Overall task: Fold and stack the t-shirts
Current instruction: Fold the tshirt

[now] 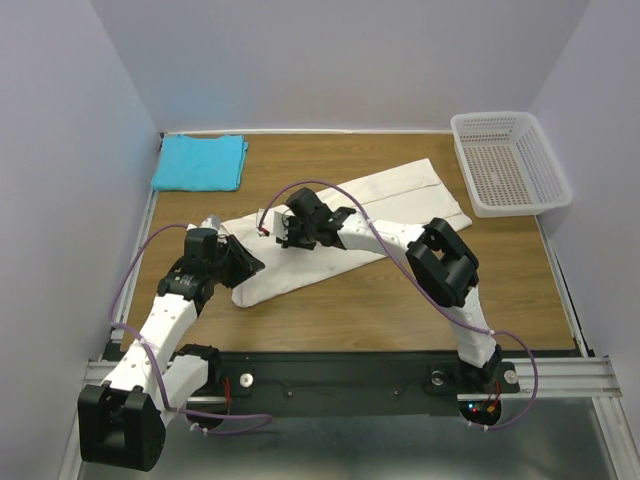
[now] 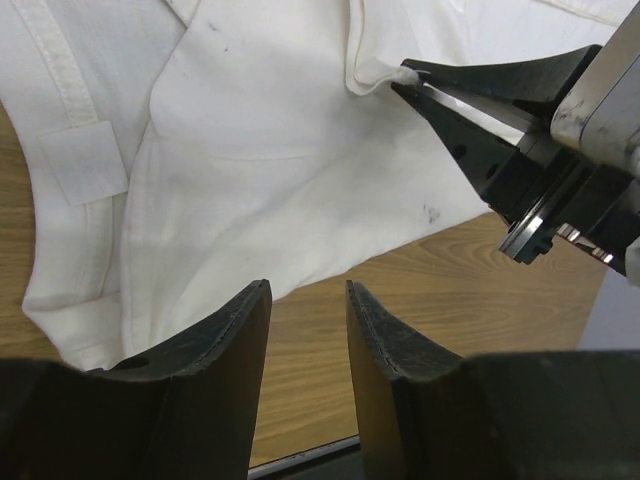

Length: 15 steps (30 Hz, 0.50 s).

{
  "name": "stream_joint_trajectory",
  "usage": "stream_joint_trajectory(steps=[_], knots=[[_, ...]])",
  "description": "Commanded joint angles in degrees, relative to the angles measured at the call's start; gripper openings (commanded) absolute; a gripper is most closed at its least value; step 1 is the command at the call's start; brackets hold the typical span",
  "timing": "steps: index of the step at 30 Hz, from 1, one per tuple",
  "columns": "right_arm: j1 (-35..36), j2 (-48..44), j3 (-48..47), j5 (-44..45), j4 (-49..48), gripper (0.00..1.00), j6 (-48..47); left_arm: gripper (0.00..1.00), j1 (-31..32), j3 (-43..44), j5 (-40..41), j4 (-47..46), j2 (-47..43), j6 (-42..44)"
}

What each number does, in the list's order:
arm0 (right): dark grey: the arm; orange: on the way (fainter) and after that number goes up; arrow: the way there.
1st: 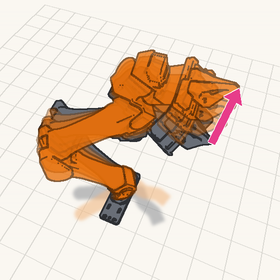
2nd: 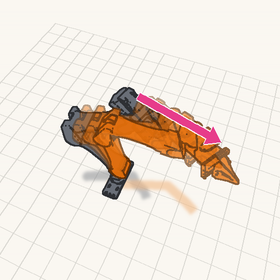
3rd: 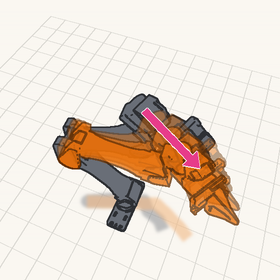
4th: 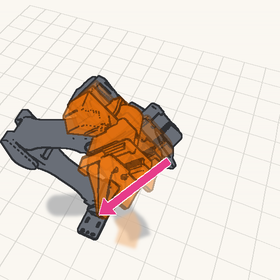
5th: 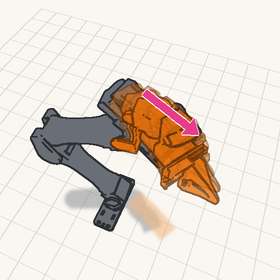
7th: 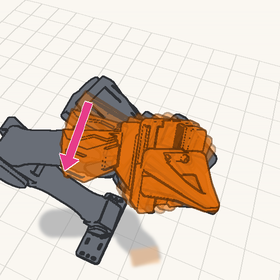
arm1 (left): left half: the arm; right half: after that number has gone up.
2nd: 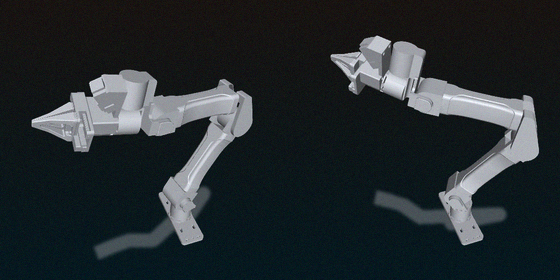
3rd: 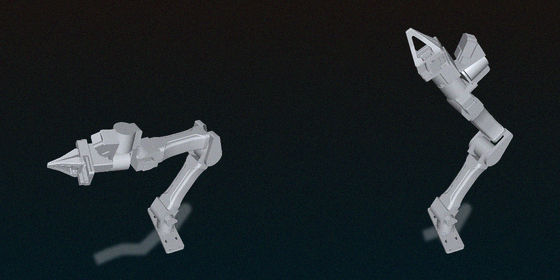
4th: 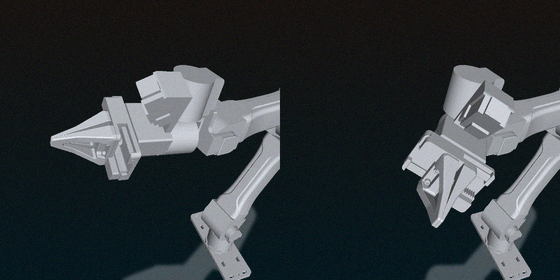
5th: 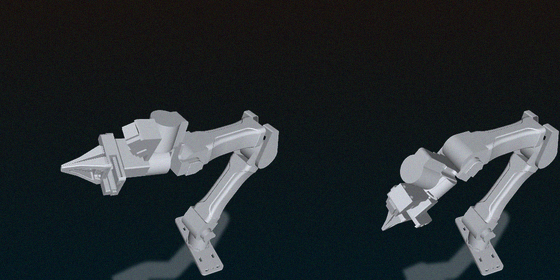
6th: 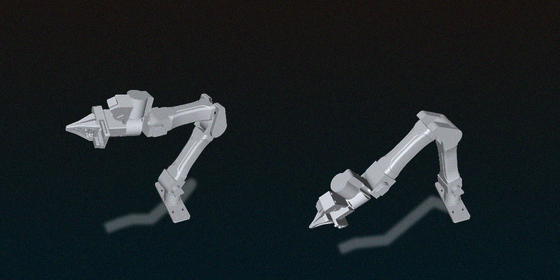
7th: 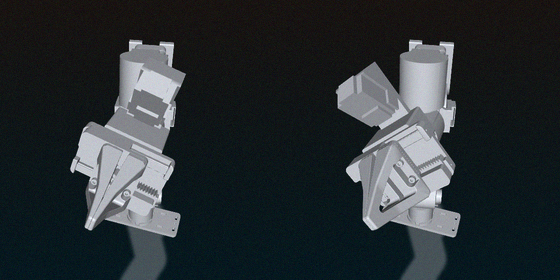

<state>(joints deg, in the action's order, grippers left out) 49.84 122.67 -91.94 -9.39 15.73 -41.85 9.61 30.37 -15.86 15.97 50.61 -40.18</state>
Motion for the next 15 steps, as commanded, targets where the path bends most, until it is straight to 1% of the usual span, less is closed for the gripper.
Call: stream_joint_trajectory(steps=[1, 8, 13, 15], knots=[[-0.5, -0.2, -3.1, 4.4, -3.6, 0.19, 4.1, 0.46, -0.3, -0.3, -0.1, -1.2, -0.5, 0.0], [-2.3, 0.7, -4.8, 12.1, -4.0, 0.18, 10.4, 0.46, -0.3, -0.2, -0.1, -1.2, -0.2, 0.3], [-3.4, 0.4, -4.6, 16.1, -4.3, 0.18, 14.6, 0.46, -0.3, -0.2, -0.1, -1.3, 0.2, 0.5], [-4.0, 0.6, -5.0, 17.6, -4.4, 0.21, 16.4, 0.46, -0.4, -0.2, -0.1, -1.4, 0.4, 0.5]])
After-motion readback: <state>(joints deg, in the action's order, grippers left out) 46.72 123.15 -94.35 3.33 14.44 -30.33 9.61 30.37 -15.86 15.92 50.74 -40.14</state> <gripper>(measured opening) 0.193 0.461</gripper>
